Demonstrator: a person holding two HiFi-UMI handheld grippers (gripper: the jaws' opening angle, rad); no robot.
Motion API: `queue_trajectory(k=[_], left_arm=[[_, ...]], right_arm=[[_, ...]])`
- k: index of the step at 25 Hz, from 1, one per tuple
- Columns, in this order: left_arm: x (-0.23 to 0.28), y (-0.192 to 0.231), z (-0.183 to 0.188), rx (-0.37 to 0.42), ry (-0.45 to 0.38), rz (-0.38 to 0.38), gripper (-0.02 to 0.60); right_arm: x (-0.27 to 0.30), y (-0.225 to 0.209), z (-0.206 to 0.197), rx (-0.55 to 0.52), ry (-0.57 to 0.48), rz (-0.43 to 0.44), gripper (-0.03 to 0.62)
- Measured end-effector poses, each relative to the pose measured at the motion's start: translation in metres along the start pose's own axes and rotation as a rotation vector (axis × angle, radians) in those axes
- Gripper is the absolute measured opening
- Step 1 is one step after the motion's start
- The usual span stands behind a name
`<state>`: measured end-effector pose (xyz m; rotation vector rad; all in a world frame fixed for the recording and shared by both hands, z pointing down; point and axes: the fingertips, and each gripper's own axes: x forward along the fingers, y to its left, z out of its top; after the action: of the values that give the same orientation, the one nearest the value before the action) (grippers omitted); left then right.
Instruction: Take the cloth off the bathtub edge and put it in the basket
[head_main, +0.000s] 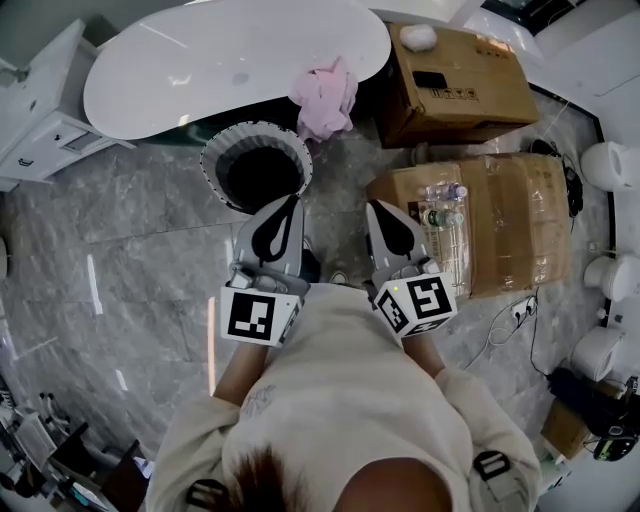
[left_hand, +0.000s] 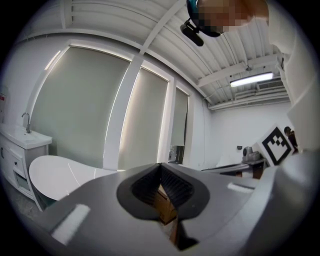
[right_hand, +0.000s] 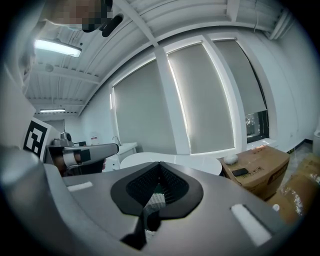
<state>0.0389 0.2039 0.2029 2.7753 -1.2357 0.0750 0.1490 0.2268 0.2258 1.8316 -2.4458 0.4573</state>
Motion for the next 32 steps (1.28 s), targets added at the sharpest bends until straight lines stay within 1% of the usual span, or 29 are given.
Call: queue_trajectory(k=[3,6,8,11,13,19,27,32], left_arm=[[0.008,0.011,0.005,-0.032,-0.004,-0.025,0.008],[0.014,0.022,0.001,-0.021,0.000,-0.044,0.008],[0.018,0.027,-0.001,-0.030,0.006,-0.047,0.006],[0.025,0.029,0.000,-0.071,0.011,-0.043,0.008],[0.031,0.030,0.000,-0.076,0.014,-0.041,0.008],[0.053,0.036,-0.008,-0.072,0.027,-0.015,0.006],[0.109,0.035,0.005,-0.059,-0.006,0.036,0.006],[0.140,0.028,0.009,-0.044,-0.017,0.067,0.008]], right_arm=[[0.012,0.003,0.004,0.011,-0.009,-0.017,-0.002],[0.022,0.004,0.002,0.020,-0.004,-0.039,-0.002],[0.027,0.005,-0.001,0.028,0.007,-0.045,-0.002],[0.032,0.003,-0.004,0.038,0.022,-0.048,-0.002],[0.036,-0.003,-0.001,0.041,0.023,-0.049,-0.002],[0.053,-0.027,0.001,0.036,0.052,-0.039,-0.002],[0.085,-0.073,0.027,0.002,0.040,0.026,-0.002],[0.100,-0.106,0.035,0.012,0.030,0.054,-0.002]])
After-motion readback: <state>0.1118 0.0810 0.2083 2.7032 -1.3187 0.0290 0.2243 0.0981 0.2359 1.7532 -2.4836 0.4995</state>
